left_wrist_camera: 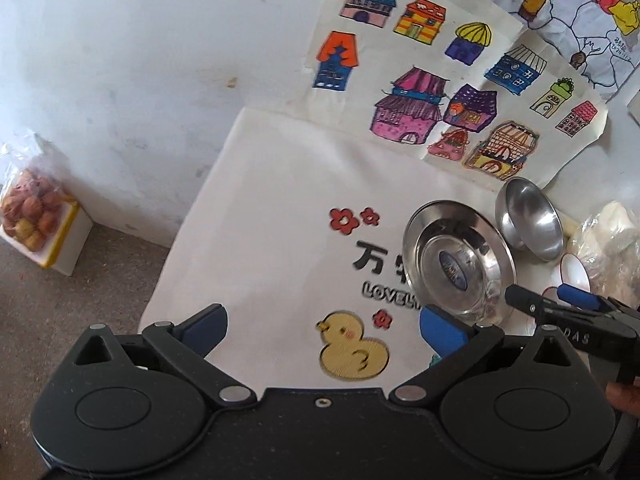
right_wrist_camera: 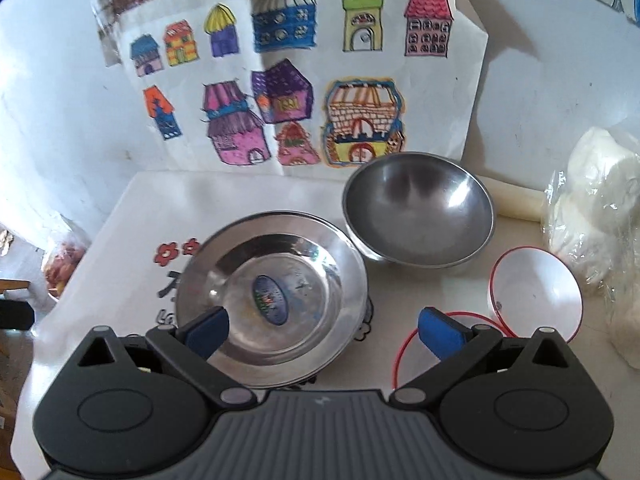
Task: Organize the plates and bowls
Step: 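Move both tools to the rim of the blue-label steel plate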
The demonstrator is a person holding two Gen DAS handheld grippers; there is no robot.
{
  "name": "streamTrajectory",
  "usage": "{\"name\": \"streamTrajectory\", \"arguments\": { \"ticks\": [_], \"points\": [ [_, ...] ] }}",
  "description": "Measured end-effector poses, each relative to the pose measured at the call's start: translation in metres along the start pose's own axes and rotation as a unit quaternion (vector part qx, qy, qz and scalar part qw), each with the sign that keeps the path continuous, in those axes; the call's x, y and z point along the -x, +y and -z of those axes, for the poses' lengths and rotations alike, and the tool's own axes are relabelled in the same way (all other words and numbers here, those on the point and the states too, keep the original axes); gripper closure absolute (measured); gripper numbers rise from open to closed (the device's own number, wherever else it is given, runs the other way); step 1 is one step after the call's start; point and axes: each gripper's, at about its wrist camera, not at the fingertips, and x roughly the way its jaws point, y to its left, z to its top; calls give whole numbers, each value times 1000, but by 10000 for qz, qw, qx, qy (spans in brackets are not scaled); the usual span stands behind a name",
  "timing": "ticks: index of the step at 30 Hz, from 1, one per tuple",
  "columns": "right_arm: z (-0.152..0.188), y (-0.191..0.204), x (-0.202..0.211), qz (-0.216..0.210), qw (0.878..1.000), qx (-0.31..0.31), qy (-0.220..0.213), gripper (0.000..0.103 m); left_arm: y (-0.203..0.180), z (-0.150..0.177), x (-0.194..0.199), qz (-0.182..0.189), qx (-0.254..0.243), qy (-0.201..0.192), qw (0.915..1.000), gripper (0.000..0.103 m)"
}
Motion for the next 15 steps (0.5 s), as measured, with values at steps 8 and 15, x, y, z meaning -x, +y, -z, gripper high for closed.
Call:
{"name": "streamTrajectory", "arguments": {
  "ticks": [8, 15],
  "points": [
    [-7, -3, -4, 15, 9999, 81, 97, 0, -23, -29, -45, 98, -196, -49, 9997, 1],
    [-10, -6, -6, 125, 9998, 26, 134, 0, -36, -54, -86, 142, -371, 162, 9991, 1]
  ]
}}
